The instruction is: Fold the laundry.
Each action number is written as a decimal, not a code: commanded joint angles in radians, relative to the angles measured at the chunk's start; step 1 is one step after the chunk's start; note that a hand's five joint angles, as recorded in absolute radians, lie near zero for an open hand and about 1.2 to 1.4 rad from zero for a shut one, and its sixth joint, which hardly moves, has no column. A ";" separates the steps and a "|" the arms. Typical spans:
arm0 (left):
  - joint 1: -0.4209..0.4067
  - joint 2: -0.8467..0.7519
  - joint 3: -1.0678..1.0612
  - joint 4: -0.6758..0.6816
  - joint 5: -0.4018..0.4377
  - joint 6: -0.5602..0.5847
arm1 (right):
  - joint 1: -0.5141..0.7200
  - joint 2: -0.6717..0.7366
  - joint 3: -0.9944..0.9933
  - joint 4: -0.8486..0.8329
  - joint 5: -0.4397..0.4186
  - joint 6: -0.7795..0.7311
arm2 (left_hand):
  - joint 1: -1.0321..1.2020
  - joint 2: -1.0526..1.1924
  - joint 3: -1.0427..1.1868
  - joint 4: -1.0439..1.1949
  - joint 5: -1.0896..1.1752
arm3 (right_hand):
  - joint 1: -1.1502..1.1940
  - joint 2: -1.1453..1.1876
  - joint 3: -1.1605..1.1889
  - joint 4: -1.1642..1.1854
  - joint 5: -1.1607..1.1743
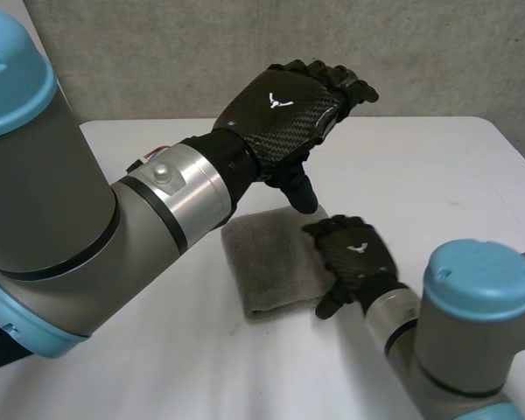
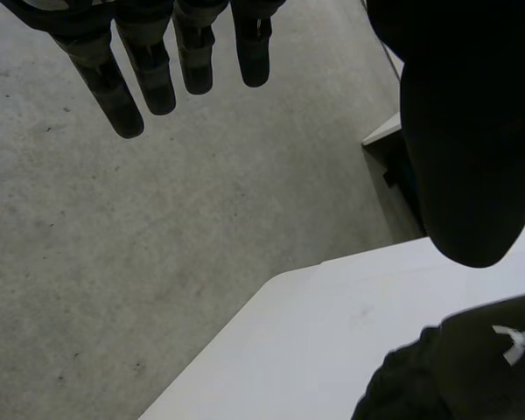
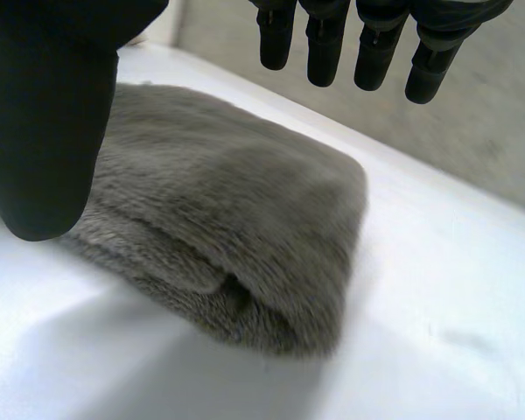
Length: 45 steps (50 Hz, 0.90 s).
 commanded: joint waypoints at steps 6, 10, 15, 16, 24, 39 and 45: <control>-0.012 -0.003 0.003 -0.024 0.141 -0.024 | -0.178 0.047 0.013 0.083 -0.041 0.395 | -0.035 -0.036 -0.041 -0.033 -0.050 | -0.049 -0.037 -0.032 -0.036 -0.046; -0.017 -0.010 0.004 -0.024 0.143 -0.025 | -0.183 0.087 0.010 0.074 -0.042 0.403 | -0.035 -0.036 -0.041 -0.033 -0.050 | -0.049 -0.037 -0.032 -0.036 -0.046; -0.020 -0.020 0.004 -0.021 0.122 -0.025 | -0.170 0.136 -0.009 0.054 -0.054 0.426 | -0.035 -0.036 -0.041 -0.033 -0.050 | -0.029 -0.017 -0.011 -0.016 -0.026; -0.020 -0.021 0.003 -0.021 0.115 -0.027 | -0.164 0.148 -0.015 0.048 -0.057 0.432 | -0.035 -0.036 -0.041 -0.033 -0.050 | -0.026 -0.014 -0.008 -0.013 -0.023; -0.015 -0.030 -0.003 -0.020 0.108 -0.025 | -0.115 0.191 -0.065 0.008 -0.054 0.438 | -0.035 -0.036 -0.041 -0.033 -0.050 | 0.021 0.033 0.039 0.034 0.024; -0.001 -0.018 -0.029 -0.018 0.106 -0.036 | -0.083 0.254 -0.161 -0.006 0.002 0.441 | -0.035 -0.036 -0.041 -0.033 -0.050 | 0.792 0.804 0.809 0.805 0.795; 0.003 -0.017 -0.039 -0.014 0.106 -0.042 | -0.115 0.234 -0.176 -0.075 -0.001 0.446 | -0.035 -0.036 -0.041 -0.033 -0.050 | 1.173 1.184 1.190 1.186 1.175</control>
